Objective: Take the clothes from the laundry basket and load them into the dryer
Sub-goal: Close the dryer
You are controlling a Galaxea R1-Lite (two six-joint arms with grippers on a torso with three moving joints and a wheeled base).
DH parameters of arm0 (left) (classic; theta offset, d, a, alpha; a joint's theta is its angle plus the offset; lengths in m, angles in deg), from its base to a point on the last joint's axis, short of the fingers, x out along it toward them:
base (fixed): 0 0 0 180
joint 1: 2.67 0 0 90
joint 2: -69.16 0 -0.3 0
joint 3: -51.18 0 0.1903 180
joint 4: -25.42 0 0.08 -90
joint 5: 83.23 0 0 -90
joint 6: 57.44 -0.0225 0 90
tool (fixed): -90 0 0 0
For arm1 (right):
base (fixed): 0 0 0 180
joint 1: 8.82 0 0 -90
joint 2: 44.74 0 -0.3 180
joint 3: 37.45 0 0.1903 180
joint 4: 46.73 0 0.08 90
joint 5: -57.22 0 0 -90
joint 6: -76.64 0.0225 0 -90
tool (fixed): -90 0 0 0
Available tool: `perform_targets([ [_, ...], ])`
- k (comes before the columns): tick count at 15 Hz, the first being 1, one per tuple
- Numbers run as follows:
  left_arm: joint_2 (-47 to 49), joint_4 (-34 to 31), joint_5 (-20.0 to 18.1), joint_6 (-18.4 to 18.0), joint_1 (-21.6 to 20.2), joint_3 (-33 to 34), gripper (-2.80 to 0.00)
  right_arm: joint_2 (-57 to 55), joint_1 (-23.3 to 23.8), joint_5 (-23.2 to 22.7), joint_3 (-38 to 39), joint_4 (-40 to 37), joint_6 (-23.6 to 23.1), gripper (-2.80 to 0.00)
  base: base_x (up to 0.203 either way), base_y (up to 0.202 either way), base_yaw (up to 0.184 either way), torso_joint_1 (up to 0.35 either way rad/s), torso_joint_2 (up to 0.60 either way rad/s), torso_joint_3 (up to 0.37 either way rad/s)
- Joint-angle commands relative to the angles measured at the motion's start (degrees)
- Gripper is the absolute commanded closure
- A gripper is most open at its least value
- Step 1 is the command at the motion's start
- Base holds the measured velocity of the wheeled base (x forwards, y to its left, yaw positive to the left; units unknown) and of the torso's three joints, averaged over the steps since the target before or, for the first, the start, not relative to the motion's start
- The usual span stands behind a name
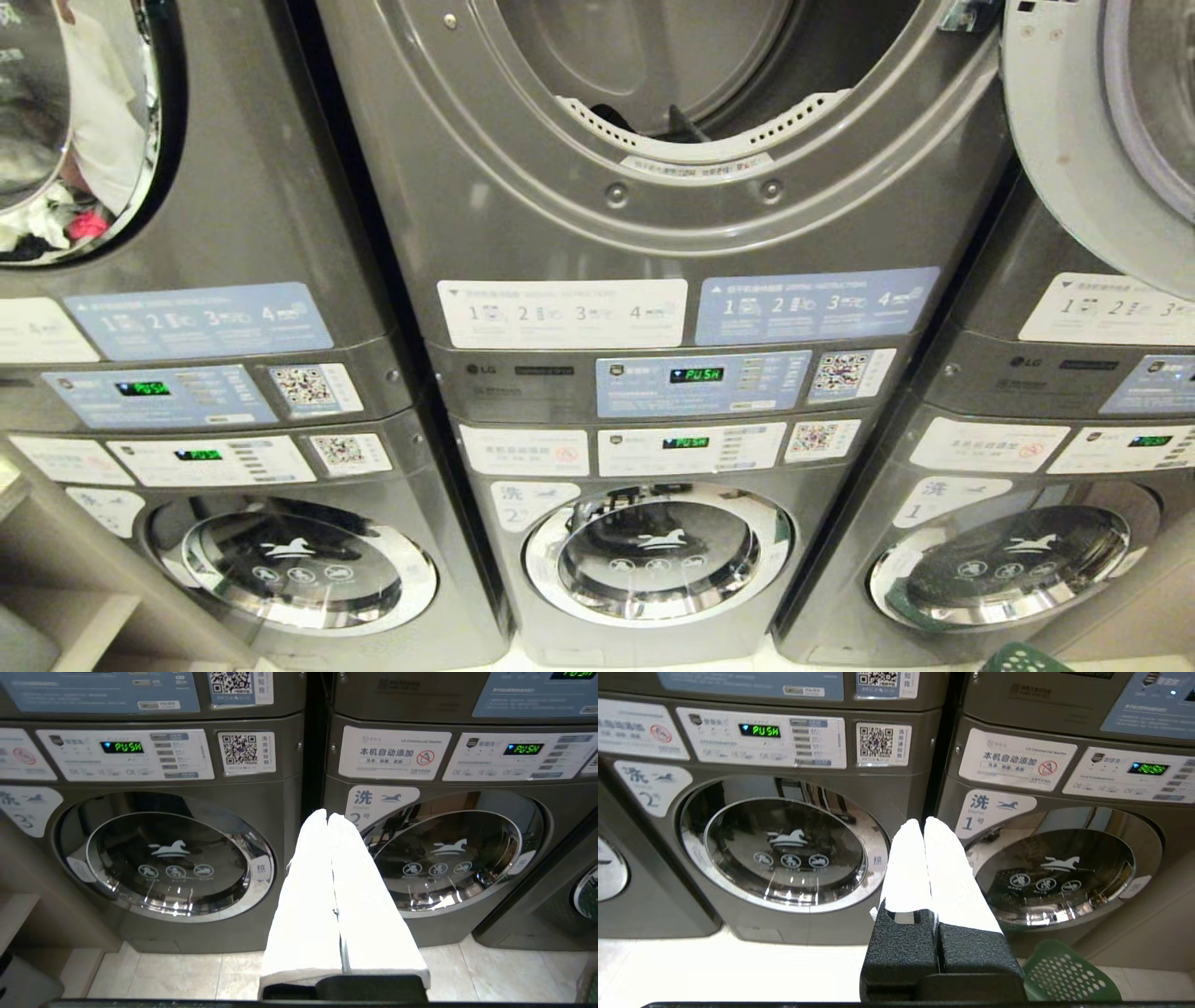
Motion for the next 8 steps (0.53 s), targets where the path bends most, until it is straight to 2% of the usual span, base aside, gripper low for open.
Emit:
perform_targets([
  [1, 0.0, 0.0, 0.0, 0.02, 0.0, 0.0, 0.0, 0.02, 0.0, 0.01, 0.0, 0.0, 0.01, 0.0, -0.176, 0.0, 0.002, 0.001, 0.0, 0.004],
  [2, 0.0, 0.0, 0.0, 0.02, 0.0, 0.0, 0.0, 0.02, 0.0, 0.01, 0.0, 0.0, 0.09, 0.0, -0.118, 0.0, -0.001, -0.004, 0.0, -0.001],
  [8, 0.0, -0.02, 0.0, 0.02, 0.0, 0.0, 0.0, 0.02, 0.0, 0.1, 0.0, 0.0, 0.27, 0.0, 0.0, 0.0, 0.0, 0.005, 0.0, 0.0],
])
